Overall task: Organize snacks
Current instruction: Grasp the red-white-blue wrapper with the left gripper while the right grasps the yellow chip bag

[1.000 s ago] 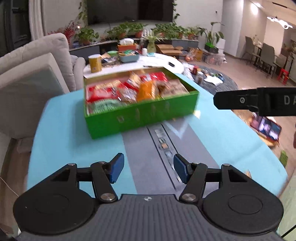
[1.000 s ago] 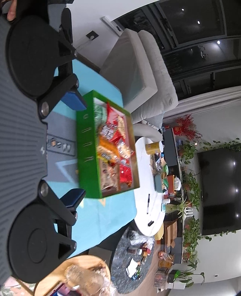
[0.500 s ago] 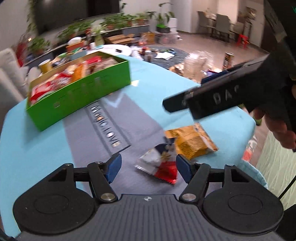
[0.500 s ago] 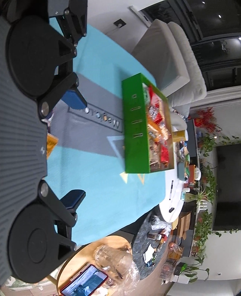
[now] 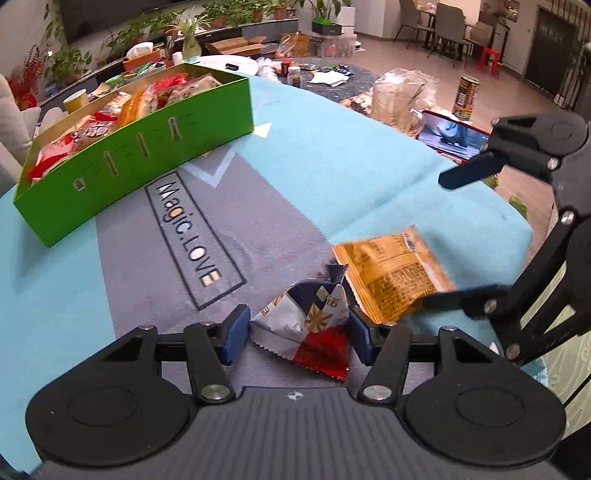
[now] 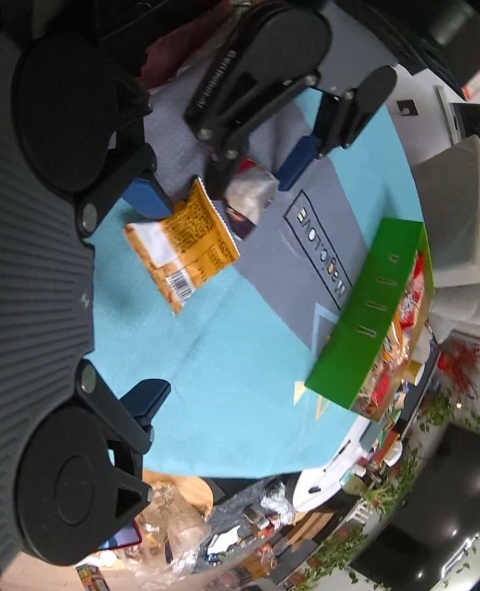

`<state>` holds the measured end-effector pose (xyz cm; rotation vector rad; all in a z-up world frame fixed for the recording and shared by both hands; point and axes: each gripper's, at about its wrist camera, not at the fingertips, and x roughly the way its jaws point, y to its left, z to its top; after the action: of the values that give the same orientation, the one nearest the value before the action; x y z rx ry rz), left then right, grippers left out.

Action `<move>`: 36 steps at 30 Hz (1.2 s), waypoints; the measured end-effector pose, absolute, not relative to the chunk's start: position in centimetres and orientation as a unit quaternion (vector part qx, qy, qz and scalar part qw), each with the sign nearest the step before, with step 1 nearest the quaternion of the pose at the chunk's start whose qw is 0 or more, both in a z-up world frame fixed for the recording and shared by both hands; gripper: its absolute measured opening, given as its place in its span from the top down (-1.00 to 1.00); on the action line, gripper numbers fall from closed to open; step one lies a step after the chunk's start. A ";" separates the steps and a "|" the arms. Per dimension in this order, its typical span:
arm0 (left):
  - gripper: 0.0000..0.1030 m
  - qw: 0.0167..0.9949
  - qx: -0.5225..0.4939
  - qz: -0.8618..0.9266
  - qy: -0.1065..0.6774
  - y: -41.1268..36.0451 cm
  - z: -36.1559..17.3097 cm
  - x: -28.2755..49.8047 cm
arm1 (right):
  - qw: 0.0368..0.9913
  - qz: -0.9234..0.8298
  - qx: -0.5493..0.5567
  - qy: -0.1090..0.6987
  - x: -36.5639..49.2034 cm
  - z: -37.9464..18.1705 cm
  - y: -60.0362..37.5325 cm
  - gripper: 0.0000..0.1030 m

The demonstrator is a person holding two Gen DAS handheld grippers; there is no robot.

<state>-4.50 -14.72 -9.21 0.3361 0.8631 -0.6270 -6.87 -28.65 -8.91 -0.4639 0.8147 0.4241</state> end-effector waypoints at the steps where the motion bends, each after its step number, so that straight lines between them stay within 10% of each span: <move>1: -0.04 0.849 0.160 -0.292 0.410 -14.6 -9.2 -4.4 | 0.869 0.209 -0.220 0.391 -6.6 -9.2 -28.6 -0.65; 20: -0.24 0.870 0.118 -0.233 0.417 -11.4 -9.1 -2.4 | 0.887 0.225 -0.132 0.380 -4.0 -9.9 -28.4 -0.68; 36: 0.00 0.884 0.091 -0.223 0.401 -9.9 -8.5 -1.6 | 0.914 0.185 -0.087 0.351 -2.8 -7.9 -27.2 -0.68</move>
<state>-1.59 -9.91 -8.46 0.1884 0.8338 -0.4642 -2.75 -27.24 -7.94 -0.1788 0.7231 0.3820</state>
